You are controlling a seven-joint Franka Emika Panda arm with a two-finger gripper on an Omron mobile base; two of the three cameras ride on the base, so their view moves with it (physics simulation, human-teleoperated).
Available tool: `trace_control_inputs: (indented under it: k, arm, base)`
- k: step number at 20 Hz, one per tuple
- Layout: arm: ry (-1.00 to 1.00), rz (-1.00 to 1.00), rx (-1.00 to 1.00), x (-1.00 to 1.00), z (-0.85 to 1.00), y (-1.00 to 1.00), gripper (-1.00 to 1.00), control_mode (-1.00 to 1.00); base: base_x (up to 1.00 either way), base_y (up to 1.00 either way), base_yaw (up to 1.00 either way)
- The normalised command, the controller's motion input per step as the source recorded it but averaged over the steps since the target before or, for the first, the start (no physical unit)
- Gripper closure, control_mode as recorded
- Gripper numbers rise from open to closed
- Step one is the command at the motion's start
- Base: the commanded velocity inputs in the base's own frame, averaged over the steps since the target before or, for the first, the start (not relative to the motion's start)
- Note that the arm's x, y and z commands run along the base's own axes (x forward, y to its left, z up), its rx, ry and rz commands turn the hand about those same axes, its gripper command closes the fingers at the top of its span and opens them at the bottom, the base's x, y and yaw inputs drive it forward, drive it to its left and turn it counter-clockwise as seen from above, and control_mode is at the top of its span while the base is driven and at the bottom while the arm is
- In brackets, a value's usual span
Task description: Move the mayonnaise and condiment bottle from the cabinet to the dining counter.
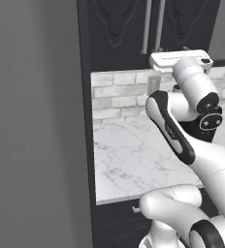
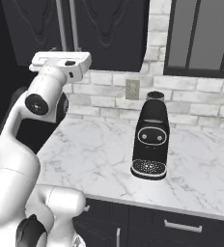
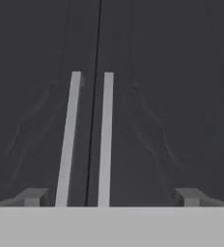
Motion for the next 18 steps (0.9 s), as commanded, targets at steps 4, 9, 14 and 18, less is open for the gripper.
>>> trace_control_inputs:
  k: [4,9,14,18]
  arm:
    - [-0.03,0.00,0.00,0.37,0.33,0.00,-1.00,-1.00]
    - [0.00,0.00,0.00,0.34,0.26,0.00,-1.00,-1.00]
    - [0.00,0.00,0.00,0.38,0.18,0.00,-1.00,-1.00]
    - [0.00,0.00,0.00,0.38,0.14,0.00,-1.00,-1.00]
  base:
    - [0.00,0.00,0.00]
    - [0.00,0.00,0.00]
    - [0.00,0.00,0.00]
    - [0.00,0.00,0.00]
